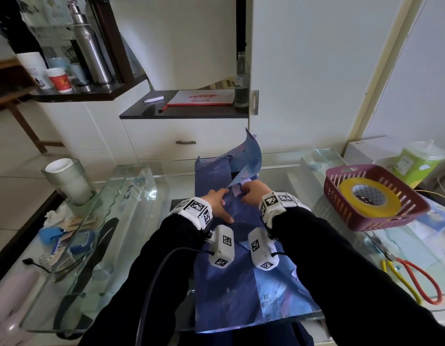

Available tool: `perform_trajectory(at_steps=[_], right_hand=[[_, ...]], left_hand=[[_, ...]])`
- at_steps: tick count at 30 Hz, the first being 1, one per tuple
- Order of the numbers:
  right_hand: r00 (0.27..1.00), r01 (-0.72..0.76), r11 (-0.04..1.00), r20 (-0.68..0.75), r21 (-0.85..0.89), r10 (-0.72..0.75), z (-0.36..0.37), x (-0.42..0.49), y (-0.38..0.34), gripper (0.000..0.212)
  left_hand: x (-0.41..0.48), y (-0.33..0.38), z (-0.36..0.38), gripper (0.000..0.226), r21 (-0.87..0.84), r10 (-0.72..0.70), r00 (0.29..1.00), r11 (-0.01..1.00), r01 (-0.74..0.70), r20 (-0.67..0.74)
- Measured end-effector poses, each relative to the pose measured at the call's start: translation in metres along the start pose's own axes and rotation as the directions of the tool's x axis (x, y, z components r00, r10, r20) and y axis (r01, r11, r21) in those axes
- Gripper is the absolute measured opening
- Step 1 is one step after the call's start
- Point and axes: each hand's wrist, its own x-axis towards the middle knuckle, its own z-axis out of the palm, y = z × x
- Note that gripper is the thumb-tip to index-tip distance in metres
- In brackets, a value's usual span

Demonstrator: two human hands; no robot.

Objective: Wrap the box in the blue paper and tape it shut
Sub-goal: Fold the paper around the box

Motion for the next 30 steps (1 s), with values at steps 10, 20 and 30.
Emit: perform_trajectory(at_steps=[10, 20, 30], right_hand=[[0.985, -0.056, 0.995, -0.161, 0.085, 0.069, -0.001, 0.027, -0.005, 0.051], [0.953, -0.130, 0.991, -0.280, -0.036, 0.115, -0.021, 0.063, 0.006, 0.075], [0.963, -0.133, 0.978, -0.255, -0.163, 0.089, -0.026, 0.074, 0.018, 0.065]], left_hand=[[0.006, 0.008, -0.014, 0.107, 0.163, 0.008, 0.998, 0.986, -0.019, 0.064], [0.032, 0.029, -0.032, 0.110, 0.170, 0.116, 0.989, 0.977, -0.131, 0.093], [0.052, 0.026, -0.025, 0.110, 0.132, 0.086, 0.989, 0.986, -0.102, 0.119]])
